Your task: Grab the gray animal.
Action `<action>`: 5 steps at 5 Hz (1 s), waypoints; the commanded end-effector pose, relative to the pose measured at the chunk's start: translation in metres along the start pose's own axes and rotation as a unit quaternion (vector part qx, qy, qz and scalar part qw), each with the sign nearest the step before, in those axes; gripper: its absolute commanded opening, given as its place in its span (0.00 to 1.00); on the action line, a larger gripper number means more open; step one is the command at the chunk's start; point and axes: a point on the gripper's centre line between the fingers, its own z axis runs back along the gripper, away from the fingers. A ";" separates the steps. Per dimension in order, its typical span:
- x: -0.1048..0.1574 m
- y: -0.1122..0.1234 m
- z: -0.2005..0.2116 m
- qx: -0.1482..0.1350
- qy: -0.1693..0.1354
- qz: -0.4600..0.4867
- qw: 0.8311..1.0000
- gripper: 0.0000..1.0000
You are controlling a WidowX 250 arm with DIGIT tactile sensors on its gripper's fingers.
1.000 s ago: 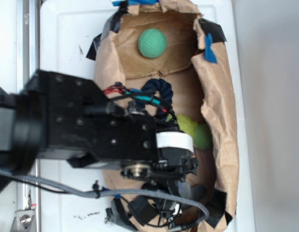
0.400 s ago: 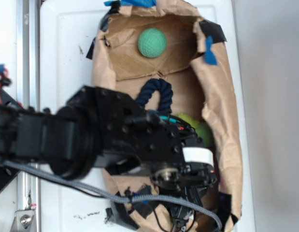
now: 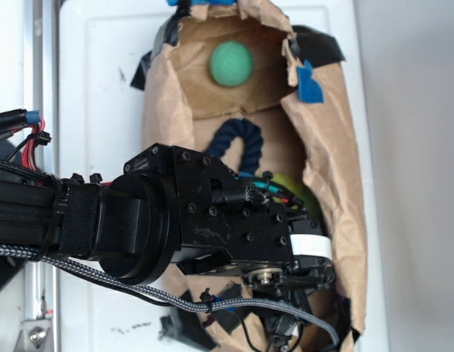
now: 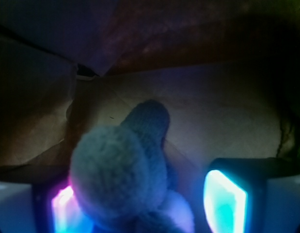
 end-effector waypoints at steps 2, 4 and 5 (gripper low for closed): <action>0.003 -0.002 0.012 -0.007 -0.016 -0.001 1.000 0.00; 0.011 0.016 0.078 0.011 -0.074 0.053 0.996 0.00; 0.006 0.039 0.120 0.018 -0.101 0.078 0.992 0.00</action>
